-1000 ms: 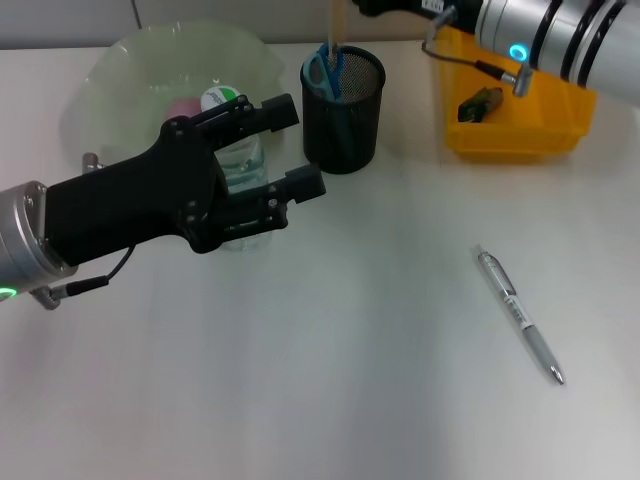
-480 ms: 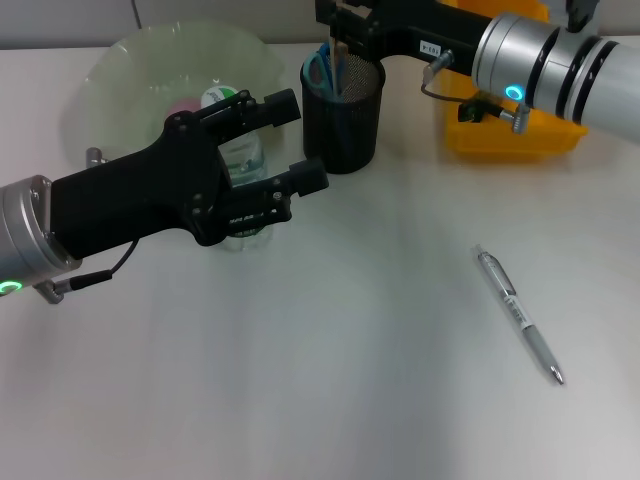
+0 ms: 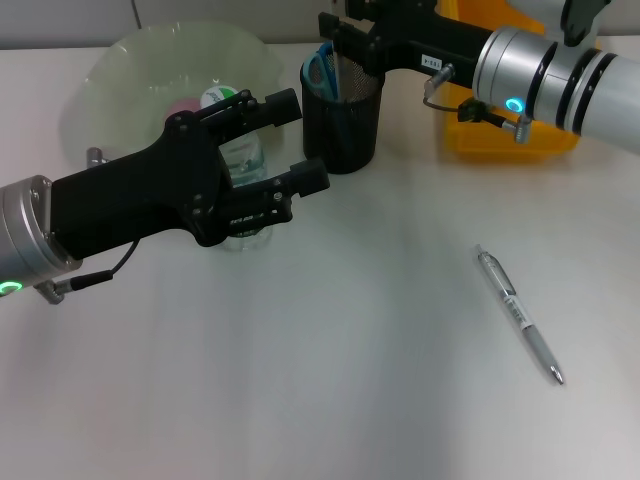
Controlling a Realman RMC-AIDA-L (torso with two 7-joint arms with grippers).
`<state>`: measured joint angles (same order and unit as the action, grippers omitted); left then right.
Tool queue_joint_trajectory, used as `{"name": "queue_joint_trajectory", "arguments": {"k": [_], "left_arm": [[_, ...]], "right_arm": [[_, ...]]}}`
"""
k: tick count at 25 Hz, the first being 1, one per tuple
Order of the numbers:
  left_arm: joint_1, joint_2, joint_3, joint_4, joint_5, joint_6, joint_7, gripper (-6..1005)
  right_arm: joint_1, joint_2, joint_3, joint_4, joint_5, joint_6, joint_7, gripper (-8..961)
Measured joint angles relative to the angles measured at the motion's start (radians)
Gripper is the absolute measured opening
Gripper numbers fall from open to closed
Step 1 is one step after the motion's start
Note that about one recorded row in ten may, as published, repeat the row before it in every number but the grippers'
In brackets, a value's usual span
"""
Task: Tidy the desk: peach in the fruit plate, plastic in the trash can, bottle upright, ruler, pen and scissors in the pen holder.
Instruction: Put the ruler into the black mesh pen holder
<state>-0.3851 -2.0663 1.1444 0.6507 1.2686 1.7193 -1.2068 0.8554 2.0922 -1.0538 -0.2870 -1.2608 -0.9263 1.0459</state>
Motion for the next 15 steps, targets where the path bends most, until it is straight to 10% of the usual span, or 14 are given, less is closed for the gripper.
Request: {"name": "queue_joint_trajectory", "arguments": {"k": [15], "left_arm": [[-0.001,0.000,0.000,-0.002,0.000,0.001,0.001,786]], "right_arm": [[0.000,0.000,0.000,0.032,-0.008,0.002,-0.038,402]]}}
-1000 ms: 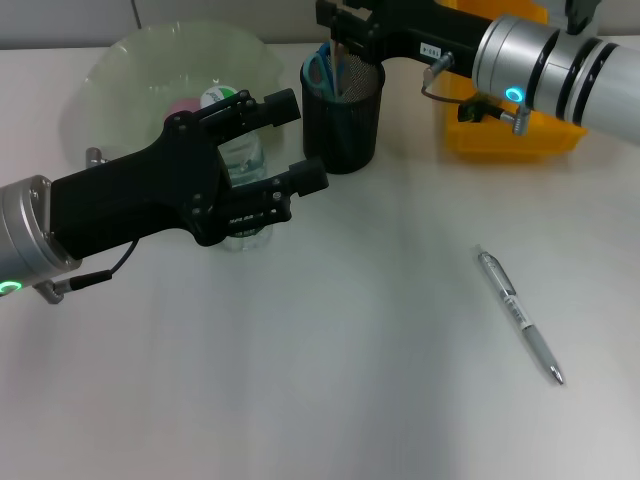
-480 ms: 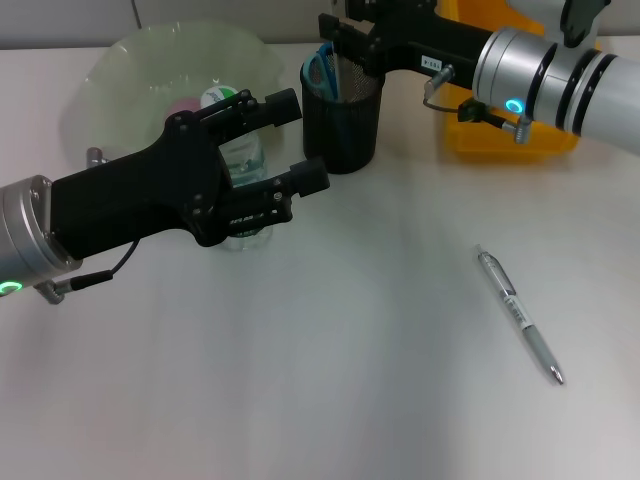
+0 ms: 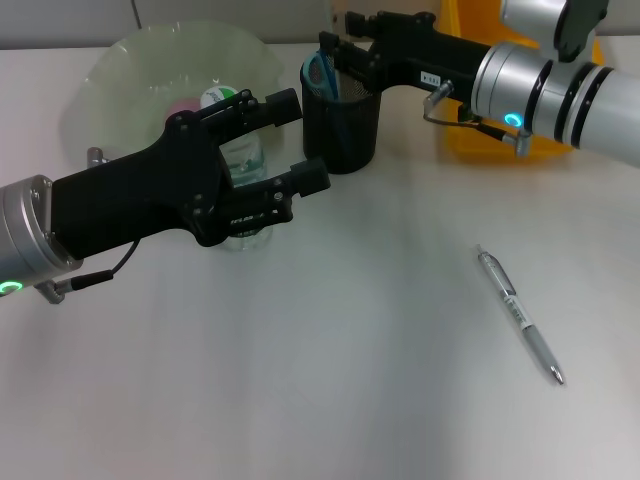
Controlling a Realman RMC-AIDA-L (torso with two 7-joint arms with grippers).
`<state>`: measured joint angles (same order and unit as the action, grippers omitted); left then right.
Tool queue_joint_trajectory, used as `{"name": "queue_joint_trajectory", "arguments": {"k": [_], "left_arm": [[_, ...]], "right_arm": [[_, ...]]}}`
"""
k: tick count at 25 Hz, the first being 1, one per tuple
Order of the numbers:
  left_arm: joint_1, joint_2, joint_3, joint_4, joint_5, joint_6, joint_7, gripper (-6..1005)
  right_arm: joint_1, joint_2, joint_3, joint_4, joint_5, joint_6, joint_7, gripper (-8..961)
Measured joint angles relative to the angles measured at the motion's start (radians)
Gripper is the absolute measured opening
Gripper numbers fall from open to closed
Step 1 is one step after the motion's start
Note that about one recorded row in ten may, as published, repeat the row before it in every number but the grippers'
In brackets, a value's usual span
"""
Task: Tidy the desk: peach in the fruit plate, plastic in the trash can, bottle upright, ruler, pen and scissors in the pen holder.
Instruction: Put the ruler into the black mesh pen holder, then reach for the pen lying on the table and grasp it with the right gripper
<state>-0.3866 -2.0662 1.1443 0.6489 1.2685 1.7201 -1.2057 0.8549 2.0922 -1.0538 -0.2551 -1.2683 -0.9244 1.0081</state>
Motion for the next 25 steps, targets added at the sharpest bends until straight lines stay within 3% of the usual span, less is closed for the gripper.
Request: {"name": "queue_joint_trajectory", "arguments": {"k": [15,21,25], "left_arm": [[0.000,0.000,0.000,0.001,0.000,0.001,0.000,786],[0.000,0.000,0.000,0.002,0.000,0.001,0.000,786],[0.000,0.001,0.000,0.004,-0.002,0.000,0.000,786]], "right_arm": [[-0.013,0.000,0.000,0.002,-0.001,-0.001,-0.003,405],[-0.024,0.000,0.001,-0.009,0.005,-0.007,-0.003,497],[-0.055,0.000,0.001,-0.051,0.006,-0.053,0.014,497]]}}
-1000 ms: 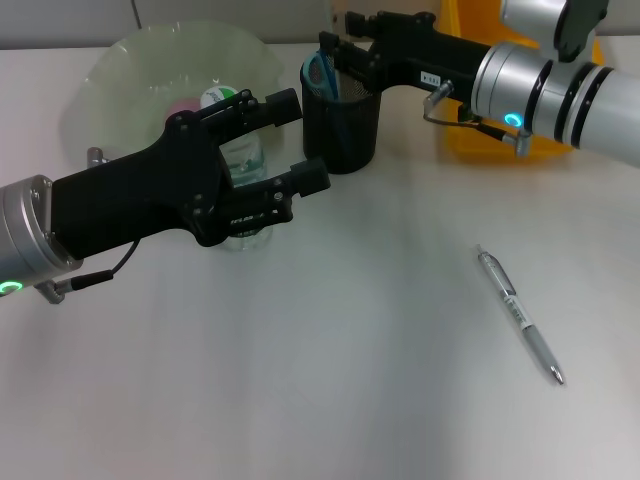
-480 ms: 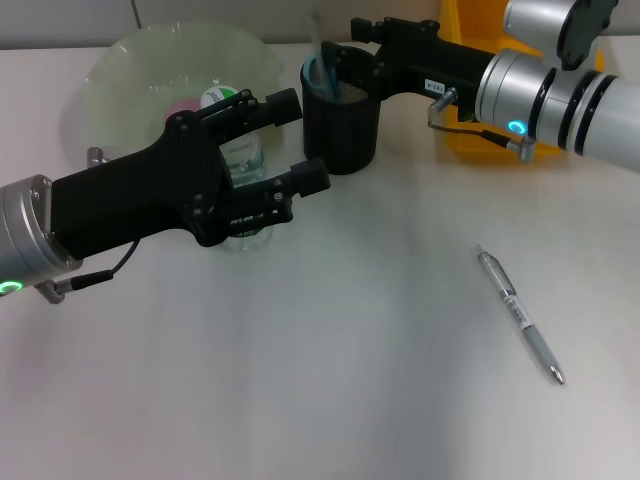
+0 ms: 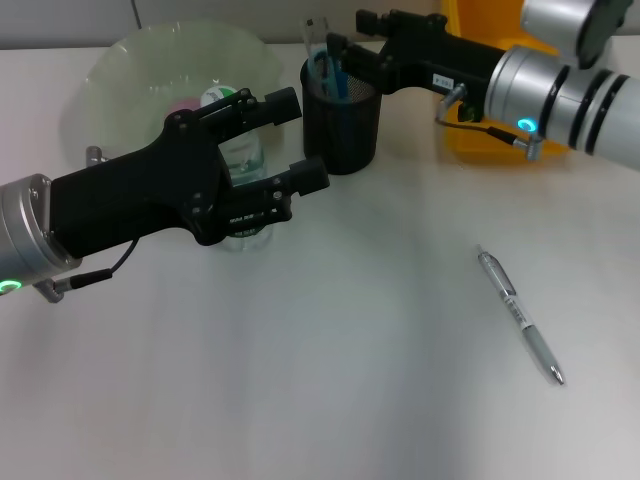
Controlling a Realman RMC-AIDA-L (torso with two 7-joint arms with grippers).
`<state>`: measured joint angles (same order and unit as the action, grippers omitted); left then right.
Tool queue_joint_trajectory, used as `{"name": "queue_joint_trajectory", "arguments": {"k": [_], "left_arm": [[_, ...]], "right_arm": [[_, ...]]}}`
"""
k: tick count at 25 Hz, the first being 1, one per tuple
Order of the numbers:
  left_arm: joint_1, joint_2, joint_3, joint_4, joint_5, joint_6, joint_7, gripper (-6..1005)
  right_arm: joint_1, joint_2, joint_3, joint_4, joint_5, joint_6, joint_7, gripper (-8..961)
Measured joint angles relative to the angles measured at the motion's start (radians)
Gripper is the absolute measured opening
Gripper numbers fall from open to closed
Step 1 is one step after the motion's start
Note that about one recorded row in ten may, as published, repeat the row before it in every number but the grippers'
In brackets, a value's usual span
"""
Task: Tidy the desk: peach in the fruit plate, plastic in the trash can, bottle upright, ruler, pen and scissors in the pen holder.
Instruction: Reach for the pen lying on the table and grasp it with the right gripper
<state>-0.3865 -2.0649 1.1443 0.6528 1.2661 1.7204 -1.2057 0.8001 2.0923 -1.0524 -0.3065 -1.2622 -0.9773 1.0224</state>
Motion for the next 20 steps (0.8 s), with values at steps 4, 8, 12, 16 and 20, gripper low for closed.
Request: {"name": "queue_joint_trajectory", "arguments": {"k": [4,8,12,16,20], "left_arm": [[0.000,0.000,0.000,0.002,-0.003,0.001,0.000,786],[0.000,-0.001,0.000,0.003,-0.004,0.002,0.000,786],[0.000,-0.001,0.000,0.003,-0.003,0.002,0.000,786],[-0.006,-0.001,0.000,0.004,0.000,0.001,0.000,786],[-0.018,0.000,0.000,0.003,0.001,0.003,0.000,786]], "right_arm": [[-0.043,0.000,-0.001,-0.059,0.000,-0.036,0.036,497],[-0.160,-0.009,-0.021,-0.278,-0.077,-0.077,0.213,497],[-0.243,-0.009,-0.025,-0.481,-0.218,-0.088,0.414,497],[-0.303,-0.006,-0.008,-0.762,-0.495,-0.198,0.743,497],[-0.282,-0.010,0.038,-0.979,-0.776,-0.404,1.091,497]]}}
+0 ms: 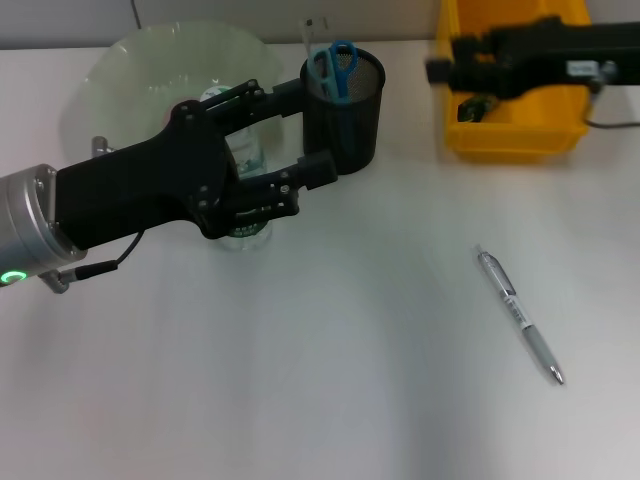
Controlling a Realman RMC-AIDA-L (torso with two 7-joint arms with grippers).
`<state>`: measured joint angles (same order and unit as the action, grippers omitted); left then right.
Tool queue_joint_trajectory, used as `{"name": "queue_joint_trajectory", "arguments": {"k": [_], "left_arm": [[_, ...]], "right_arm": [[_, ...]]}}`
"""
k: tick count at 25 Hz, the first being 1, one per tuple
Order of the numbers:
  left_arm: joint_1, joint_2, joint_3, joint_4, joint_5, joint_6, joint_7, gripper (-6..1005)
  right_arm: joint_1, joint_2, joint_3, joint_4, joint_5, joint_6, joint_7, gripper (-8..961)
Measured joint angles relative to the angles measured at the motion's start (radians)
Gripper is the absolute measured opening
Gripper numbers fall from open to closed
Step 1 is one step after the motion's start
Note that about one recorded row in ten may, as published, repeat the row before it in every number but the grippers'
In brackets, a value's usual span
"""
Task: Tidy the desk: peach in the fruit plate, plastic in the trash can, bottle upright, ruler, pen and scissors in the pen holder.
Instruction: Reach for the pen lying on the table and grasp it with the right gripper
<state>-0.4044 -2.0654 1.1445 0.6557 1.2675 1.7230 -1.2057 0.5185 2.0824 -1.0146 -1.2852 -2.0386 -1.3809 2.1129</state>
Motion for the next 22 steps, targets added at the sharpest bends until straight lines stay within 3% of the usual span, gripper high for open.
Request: {"name": "queue_joint_trajectory", "arguments": {"k": [2,3,4,10,15,22], "left_arm": [[-0.001,0.000,0.001,0.000,0.000,0.000,0.000,786],[-0.002,0.000,0.003,0.000,0.000,0.001,0.000,786],[-0.002,0.000,0.003,0.000,0.000,0.001,0.000,786],[0.004,0.002,0.012,0.002,0.016,0.017,-0.006,786],[0.007,0.004,0.005,0.005,0.087,0.049,-0.012,786],[0.007,0.010,0.002,0.008,0.212,0.055,-0.014,786]], "right_arm": [[0.022,-0.002,0.016,-0.074,-0.089,-0.085,0.124,497],[0.053,-0.005,0.031,-0.152,-0.191,-0.189,0.258,497],[0.053,-0.005,0.031,-0.152,-0.191,-0.189,0.258,497],[0.197,-0.029,0.039,-0.225,-0.403,-0.508,0.543,497],[0.231,-0.030,0.028,-0.192,-0.454,-0.561,0.594,497],[0.292,-0.031,0.027,-0.040,-0.555,-0.609,0.640,498]]}}
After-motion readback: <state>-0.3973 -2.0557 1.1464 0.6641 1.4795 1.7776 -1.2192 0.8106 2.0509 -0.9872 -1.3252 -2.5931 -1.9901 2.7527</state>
